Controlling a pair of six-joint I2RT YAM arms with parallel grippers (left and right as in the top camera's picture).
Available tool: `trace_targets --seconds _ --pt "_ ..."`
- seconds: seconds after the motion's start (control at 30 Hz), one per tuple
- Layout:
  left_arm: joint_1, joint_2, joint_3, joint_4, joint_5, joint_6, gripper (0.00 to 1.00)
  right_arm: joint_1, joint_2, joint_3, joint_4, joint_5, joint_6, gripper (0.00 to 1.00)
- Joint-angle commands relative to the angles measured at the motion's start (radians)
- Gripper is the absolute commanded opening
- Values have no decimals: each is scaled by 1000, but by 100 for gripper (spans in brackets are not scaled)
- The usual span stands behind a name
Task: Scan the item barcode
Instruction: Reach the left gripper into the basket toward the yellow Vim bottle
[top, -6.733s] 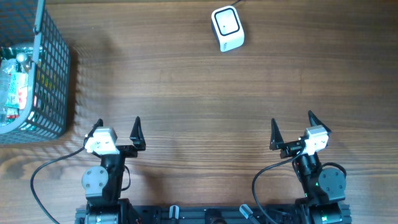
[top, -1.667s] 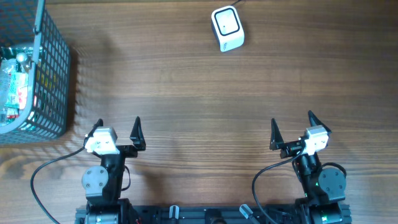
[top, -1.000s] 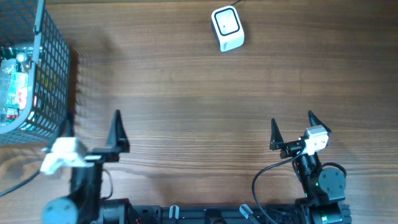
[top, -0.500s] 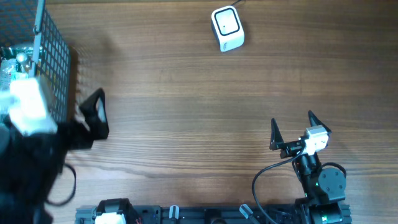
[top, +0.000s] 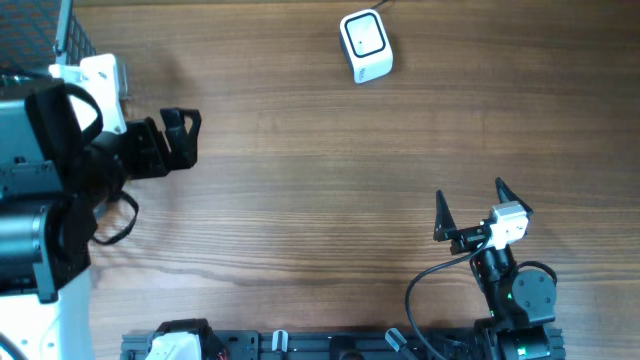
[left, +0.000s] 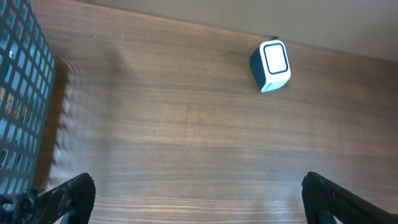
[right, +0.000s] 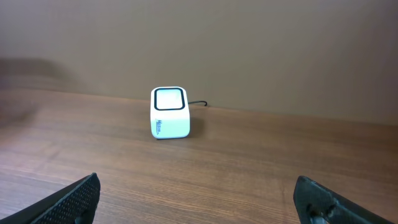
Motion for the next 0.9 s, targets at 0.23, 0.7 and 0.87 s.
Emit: trace_targets --seconds 0.23,0.7,0.87 --pt "68 86 16 180 -150 -34 100 -4 -5 -1 3 10 2 100" --pt "595 198 16 437 -147 -55 100 -4 -5 -1 3 10 2 100" --pt "679 303 16 461 -138 -42 100 -4 -5 -1 3 10 2 100"
